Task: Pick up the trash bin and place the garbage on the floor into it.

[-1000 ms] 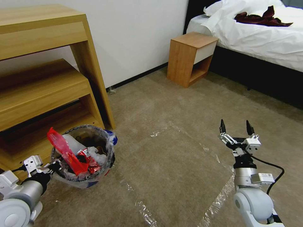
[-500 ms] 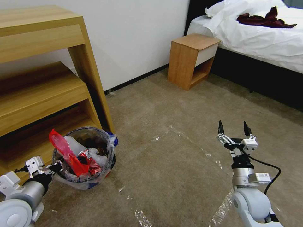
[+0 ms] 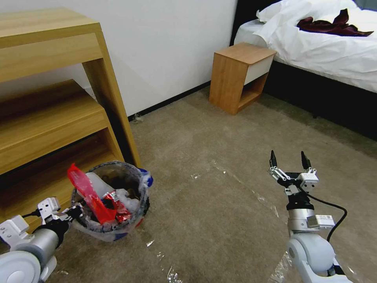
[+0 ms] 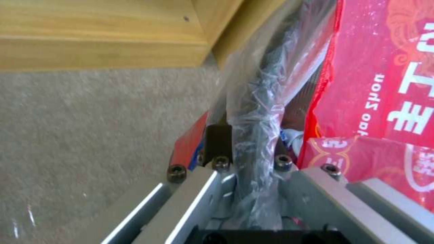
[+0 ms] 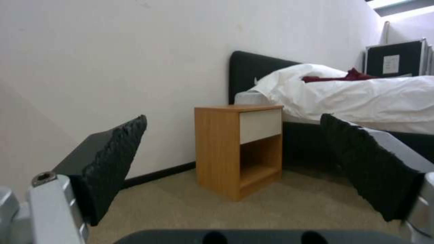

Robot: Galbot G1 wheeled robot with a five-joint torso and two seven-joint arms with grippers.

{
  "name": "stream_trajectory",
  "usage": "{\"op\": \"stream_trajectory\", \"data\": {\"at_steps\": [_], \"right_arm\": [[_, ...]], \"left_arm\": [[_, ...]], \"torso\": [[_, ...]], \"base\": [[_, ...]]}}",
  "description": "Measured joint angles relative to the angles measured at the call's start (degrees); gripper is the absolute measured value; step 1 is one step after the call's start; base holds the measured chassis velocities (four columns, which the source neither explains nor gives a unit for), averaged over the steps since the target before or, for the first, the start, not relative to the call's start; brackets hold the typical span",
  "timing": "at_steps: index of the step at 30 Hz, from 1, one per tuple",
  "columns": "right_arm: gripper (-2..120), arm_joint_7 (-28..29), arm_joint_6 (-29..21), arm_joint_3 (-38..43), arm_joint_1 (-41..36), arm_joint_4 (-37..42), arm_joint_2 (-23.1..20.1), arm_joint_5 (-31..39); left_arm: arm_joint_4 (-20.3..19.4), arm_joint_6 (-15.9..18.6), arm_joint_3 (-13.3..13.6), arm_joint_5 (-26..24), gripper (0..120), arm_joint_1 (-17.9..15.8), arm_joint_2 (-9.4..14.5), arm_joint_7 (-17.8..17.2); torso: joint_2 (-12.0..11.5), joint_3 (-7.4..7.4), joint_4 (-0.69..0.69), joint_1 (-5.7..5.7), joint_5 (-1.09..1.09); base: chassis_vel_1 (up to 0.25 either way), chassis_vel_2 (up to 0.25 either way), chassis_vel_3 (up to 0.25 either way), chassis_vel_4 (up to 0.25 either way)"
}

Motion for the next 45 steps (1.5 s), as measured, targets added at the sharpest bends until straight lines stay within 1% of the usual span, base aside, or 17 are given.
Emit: {"op": "stream_trajectory", "data": {"at_steps": [1,2,4,7,8,16,19,25,33,36,45], "right_arm": [[98,0.0,0.1,0.1,0.0,-0.1,-0.1,0.1],[98,0.0,0.1,0.1,0.0,-0.1,-0.1,0.1],[97,-0.1,0.2,0.2,0.1,-0.3,-0.3,0.1],[97,-0.1,0.2,0.2,0.3,-0.4,-0.4,0.2],[97,-0.1,0.2,0.2,0.5,-0.5,-0.4,0.2],[95,-0.1,0.3,0.0,1.1,-1.1,-0.7,0.2],[94,-0.1,0.3,0.0,1.1,-1.2,-0.9,0.3],[93,-0.1,0.3,0.0,1.1,-1.3,-1.1,0.5],[93,-0.1,0.3,-0.1,1.3,-1.3,-1.3,0.6],[92,-0.1,0.3,-0.2,1.4,-1.3,-1.3,0.6],[90,-0.1,0.3,-0.1,1.2,-1.4,-1.5,0.7]], "left_arm": [[-0.6,0.7,0.1,-1.4,1,0.5,0.3,-0.7],[-0.6,0.7,0.1,-1.4,1,0.5,0.3,-0.7],[-1.8,2.0,0.1,-3.9,1,1.5,0.9,-1.7],[-2.6,2.7,0.1,-5.1,1,2.5,1.5,-2.2],[-3.0,3.2,-0.1,-5.3,1,3.4,2.2,-1.8],[-3.6,3.7,-0.2,-5.1,1,5.2,3.9,0.1],[-4.0,3.7,0.0,-5.2,1,5.9,4.2,0.2],[-4.7,3.7,0.3,-5.5,1,7.6,4.6,0.1],[-5.1,3.7,0.3,-5.4,1,8.3,4.6,-0.1],[-5.2,3.7,0.7,-5.0,1,8.9,4.2,-0.2],[-5.0,3.2,1.1,-4.4,1,8.3,3.8,-0.2]], "torso": [[0.0,0.0,0.0,0.0,0.0],[0.0,0.0,0.0,0.0,0.0],[0.0,0.0,0.0,0.0,0.0],[0.0,0.0,0.0,0.0,0.01],[0.0,0.0,0.0,0.0,0.01],[0.0,0.0,0.0,0.0,0.0],[0.0,0.0,0.0,0.0,0.0],[0.0,0.0,0.0,0.0,0.0],[0.0,0.0,0.0,0.0,0.0],[0.0,0.0,0.0,0.0,0.0],[0.0,0.0,0.0,0.0,0.0]], "base": [[-0.043,0.062,0.047,-0.038],[-0.043,0.062,0.047,-0.038],[-0.057,0.044,0.049,-0.044],[-0.058,0.038,0.048,-0.035],[-0.052,0.048,0.047,-0.036],[-0.041,0.046,0.039,-0.04],[-0.046,0.057,0.049,-0.06],[-0.053,0.047,0.052,-0.048],[-0.04,0.02,0.028,-0.024],[-0.01,0.013,0.012,-0.019],[-0.04,0.044,0.042,-0.039]]}}
